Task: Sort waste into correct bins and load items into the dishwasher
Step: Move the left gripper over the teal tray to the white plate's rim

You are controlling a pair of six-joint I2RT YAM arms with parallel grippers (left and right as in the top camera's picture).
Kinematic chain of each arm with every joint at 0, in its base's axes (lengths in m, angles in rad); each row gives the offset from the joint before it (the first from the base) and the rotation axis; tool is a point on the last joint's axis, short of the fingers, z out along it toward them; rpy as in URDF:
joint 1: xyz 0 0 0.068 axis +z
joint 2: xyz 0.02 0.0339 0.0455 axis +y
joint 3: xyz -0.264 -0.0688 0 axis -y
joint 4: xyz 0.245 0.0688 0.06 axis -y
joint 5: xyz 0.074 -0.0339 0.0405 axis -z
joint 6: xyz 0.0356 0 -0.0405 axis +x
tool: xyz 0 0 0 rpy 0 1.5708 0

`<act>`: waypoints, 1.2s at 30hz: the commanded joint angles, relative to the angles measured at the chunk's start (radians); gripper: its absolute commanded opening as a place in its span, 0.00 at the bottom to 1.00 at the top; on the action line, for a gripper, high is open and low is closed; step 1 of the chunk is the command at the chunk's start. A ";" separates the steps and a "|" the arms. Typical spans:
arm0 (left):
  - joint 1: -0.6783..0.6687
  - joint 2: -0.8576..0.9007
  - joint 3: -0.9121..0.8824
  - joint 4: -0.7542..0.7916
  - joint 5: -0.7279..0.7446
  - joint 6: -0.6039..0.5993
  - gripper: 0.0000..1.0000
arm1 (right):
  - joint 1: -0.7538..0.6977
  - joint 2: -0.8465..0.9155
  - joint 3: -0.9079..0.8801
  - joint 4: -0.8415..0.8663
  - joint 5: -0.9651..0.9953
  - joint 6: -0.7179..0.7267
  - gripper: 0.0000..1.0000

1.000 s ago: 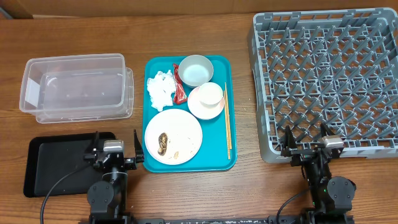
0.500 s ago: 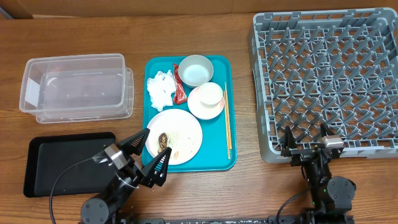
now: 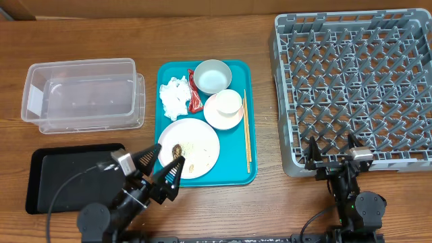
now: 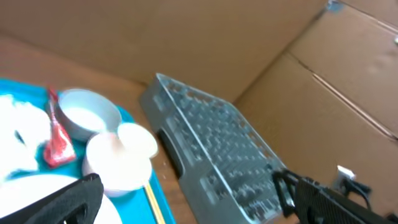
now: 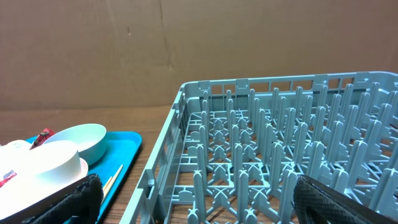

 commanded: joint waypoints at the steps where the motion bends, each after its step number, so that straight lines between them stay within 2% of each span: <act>1: 0.004 0.182 0.245 -0.212 -0.108 0.238 1.00 | 0.006 -0.012 -0.011 0.005 0.006 -0.003 1.00; 8: 0.003 0.642 0.700 -0.665 -0.132 0.486 1.00 | 0.006 -0.012 -0.011 0.005 0.006 -0.003 1.00; 12: -0.013 0.868 0.914 -0.909 -0.200 0.507 1.00 | 0.006 -0.012 -0.011 0.005 0.006 -0.003 1.00; 15: -0.016 0.984 0.995 -0.969 -0.164 0.497 1.00 | 0.006 -0.012 -0.011 0.005 0.006 -0.003 1.00; 18: -0.016 1.056 1.009 -0.976 -0.027 0.436 1.00 | 0.006 -0.012 -0.011 0.005 0.006 -0.003 1.00; 21: -0.042 1.115 1.009 -0.957 0.041 0.463 1.00 | 0.006 -0.012 -0.011 0.005 0.006 -0.003 1.00; 24: -0.179 1.161 1.010 -0.969 -0.150 0.448 1.00 | 0.006 -0.012 -0.011 0.005 0.006 -0.003 1.00; 25: -0.269 1.175 1.010 -0.978 -0.307 0.382 1.00 | 0.006 -0.012 -0.011 0.005 0.006 -0.003 1.00; 29: -0.472 1.207 1.011 -0.996 -0.658 0.204 1.00 | 0.006 -0.012 -0.011 0.005 0.006 -0.003 1.00; 32: -0.583 1.233 1.011 -0.993 -0.820 0.144 1.00 | 0.006 -0.012 -0.011 0.005 0.006 -0.003 1.00; 36: -0.663 1.267 1.010 -0.941 -0.887 0.143 1.00 | 0.006 -0.012 -0.011 0.005 0.006 -0.003 1.00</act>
